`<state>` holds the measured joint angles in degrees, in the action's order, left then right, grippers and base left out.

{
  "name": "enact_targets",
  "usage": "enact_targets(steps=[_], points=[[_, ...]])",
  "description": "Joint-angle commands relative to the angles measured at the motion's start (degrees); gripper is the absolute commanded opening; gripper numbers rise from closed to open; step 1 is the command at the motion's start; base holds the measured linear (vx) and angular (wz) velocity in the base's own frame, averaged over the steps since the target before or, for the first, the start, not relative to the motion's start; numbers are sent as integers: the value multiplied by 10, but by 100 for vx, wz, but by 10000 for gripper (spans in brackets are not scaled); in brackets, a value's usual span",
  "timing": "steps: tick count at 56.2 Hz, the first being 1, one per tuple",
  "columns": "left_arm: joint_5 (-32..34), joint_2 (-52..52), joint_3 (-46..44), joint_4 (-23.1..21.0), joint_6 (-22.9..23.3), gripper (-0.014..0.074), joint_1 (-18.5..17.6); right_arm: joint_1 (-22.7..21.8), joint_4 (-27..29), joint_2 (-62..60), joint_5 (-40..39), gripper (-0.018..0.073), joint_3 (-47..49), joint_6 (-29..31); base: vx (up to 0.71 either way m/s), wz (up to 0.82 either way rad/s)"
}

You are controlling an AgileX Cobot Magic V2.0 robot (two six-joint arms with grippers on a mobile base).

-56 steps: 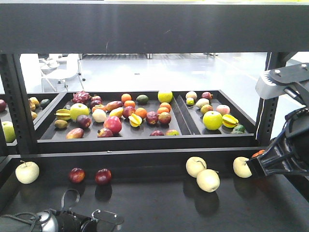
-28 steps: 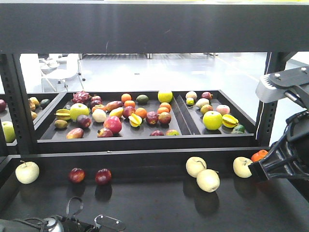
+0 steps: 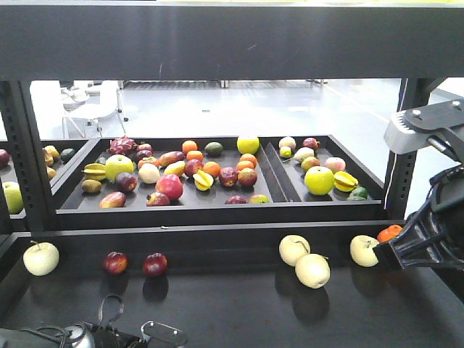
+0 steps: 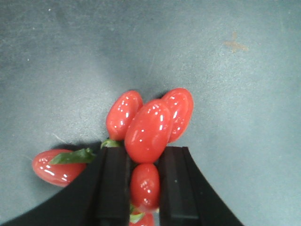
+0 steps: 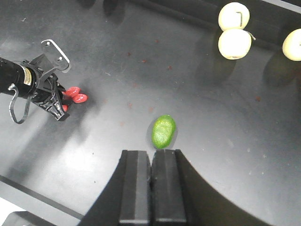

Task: Pick snacks and fruit into basket
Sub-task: 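Lift the goji-berry cluster up with the left gripper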

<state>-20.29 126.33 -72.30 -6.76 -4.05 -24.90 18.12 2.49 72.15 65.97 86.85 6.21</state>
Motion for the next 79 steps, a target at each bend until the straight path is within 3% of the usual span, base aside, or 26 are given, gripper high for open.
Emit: enact_targets(steps=[1, 18, 28, 42, 67, 79], points=[[9, -37, -12, 1, 0, -8, -3, -3, -6, -14, -36, 0, 16, 1, 0, 0], [33, -135, -12, 58, 1, -7, -3, -3, -19, -14, -39, 0, 16, 3, 0, 0], [31, -213, -12, 53, 10, -7, -3, -3, -19, -14, -72, 1, 16, 3, 0, 0], [-13, -339, -12, 53, 65, -7, -3, -3, -19, -14, -96, 6, 16, 3, 0, 0], [-20, -529, -12, 53, 66, -7, -3, -3, -33, 48, -101, 17, 16, -14, 0, 0], [-31, -616, -12, 53, 66, -7, -3, -3, -82, 114, -120, 46, 16, -26, 0, 0]])
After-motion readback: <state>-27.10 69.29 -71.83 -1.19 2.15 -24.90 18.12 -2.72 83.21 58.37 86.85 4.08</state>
